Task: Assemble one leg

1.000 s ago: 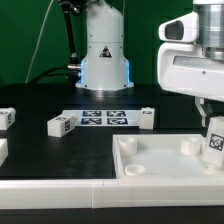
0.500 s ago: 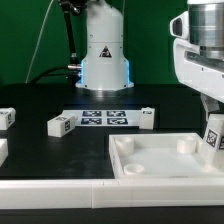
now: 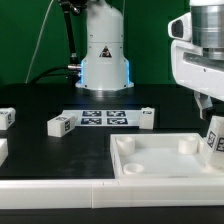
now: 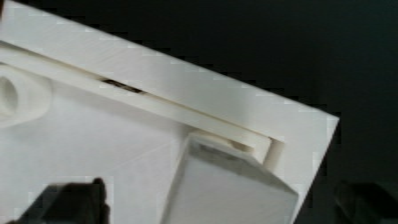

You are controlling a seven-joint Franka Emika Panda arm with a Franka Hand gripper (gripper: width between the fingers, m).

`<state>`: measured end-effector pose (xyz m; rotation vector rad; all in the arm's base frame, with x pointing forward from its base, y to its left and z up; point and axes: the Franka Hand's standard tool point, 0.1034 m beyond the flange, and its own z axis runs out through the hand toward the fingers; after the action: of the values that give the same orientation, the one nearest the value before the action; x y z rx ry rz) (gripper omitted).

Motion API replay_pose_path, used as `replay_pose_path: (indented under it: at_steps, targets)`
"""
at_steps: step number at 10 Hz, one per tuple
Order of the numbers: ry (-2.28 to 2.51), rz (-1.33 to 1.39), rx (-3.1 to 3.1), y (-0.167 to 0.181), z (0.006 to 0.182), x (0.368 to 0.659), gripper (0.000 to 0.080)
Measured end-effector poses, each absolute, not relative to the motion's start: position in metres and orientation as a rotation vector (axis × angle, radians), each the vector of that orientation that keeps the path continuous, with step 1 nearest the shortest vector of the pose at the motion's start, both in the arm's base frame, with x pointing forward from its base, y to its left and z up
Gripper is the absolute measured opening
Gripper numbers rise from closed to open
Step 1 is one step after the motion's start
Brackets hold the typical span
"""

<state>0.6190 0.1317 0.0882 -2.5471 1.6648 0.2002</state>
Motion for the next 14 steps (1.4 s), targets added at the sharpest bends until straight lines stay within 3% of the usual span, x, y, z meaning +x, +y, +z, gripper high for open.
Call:
replay_pose_path:
  at_steps: [11,13,14]
  targets:
    - [-0.137,0.137,-3.071,0.121,0.084,0.623,0.0649]
    - [-0.1,0.138,-3.073,0.122,0.084,0.623,0.0398]
    - [-0.1,0.137,-3.075,0.121,0.084,0.623,0.0398]
